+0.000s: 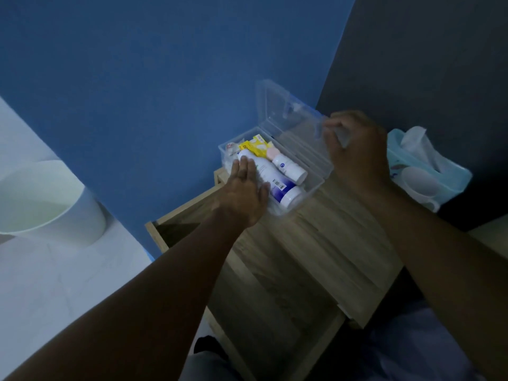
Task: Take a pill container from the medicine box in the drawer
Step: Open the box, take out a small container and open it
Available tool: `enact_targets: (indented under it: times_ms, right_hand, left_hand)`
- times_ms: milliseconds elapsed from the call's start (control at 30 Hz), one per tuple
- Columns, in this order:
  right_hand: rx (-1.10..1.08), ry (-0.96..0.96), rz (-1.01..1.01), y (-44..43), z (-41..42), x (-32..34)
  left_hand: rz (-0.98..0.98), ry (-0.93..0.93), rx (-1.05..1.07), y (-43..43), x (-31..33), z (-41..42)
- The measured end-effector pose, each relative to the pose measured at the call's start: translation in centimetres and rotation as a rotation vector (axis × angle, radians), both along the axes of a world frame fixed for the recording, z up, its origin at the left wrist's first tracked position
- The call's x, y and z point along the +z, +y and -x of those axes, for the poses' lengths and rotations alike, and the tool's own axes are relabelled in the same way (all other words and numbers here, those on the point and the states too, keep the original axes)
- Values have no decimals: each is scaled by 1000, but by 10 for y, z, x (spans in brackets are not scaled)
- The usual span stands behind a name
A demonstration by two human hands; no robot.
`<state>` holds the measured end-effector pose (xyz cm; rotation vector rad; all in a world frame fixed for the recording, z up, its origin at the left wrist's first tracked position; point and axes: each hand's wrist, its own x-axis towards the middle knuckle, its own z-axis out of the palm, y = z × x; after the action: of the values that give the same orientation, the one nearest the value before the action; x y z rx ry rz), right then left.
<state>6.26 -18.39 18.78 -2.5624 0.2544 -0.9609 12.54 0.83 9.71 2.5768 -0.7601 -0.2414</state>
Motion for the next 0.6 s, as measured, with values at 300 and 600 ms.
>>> enact_targets:
  times_ms: [300, 600]
  right_hand:
    - [-314, 454, -114, -45, -25, -42]
    - [-377, 567, -397, -52, -32, -71]
  left_hand:
    - [-248, -156, -41, -5, -20, -5]
    - [-356, -158, -82, -3, -12, -9]
